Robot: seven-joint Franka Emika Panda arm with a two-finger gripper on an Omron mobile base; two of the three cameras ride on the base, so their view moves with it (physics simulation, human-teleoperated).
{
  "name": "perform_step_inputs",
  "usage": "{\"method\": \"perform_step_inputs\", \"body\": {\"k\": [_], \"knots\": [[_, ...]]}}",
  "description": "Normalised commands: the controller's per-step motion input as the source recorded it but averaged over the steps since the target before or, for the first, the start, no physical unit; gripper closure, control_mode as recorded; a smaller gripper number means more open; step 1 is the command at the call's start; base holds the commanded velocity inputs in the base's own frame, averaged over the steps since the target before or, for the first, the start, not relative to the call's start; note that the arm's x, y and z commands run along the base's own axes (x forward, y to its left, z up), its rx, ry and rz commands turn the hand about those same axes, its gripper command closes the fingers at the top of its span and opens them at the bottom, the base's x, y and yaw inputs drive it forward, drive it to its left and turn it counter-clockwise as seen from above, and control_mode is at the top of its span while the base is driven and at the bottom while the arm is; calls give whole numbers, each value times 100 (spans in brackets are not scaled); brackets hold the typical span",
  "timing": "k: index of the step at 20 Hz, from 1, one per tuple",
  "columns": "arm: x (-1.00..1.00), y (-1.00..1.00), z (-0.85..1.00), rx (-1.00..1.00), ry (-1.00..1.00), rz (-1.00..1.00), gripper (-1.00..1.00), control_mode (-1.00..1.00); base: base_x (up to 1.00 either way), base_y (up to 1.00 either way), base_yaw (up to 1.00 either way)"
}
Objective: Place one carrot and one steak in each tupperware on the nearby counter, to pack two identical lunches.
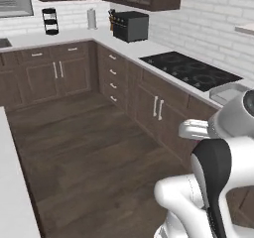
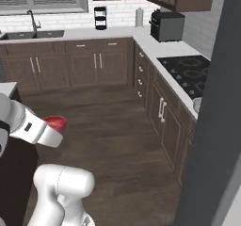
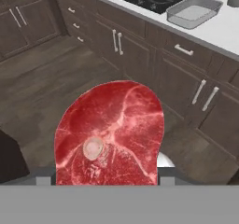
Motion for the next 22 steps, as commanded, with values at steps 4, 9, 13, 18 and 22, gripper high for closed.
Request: {"method": "perform_step_inputs", "body": {"k": [4, 9, 13, 18, 22], "knots": [[0, 0, 0, 0, 0, 0, 100, 100, 100, -9, -36], [0, 0, 0, 0, 0, 0, 100, 100, 79, -4, -52], [0, 0, 0, 0, 0, 0, 100, 100, 34, -18, -60], [0, 0, 0, 0, 0, 0, 100, 100, 24, -22, -59], [0, 0, 0, 0, 0, 0, 100, 100, 28, -32, -58]]}}
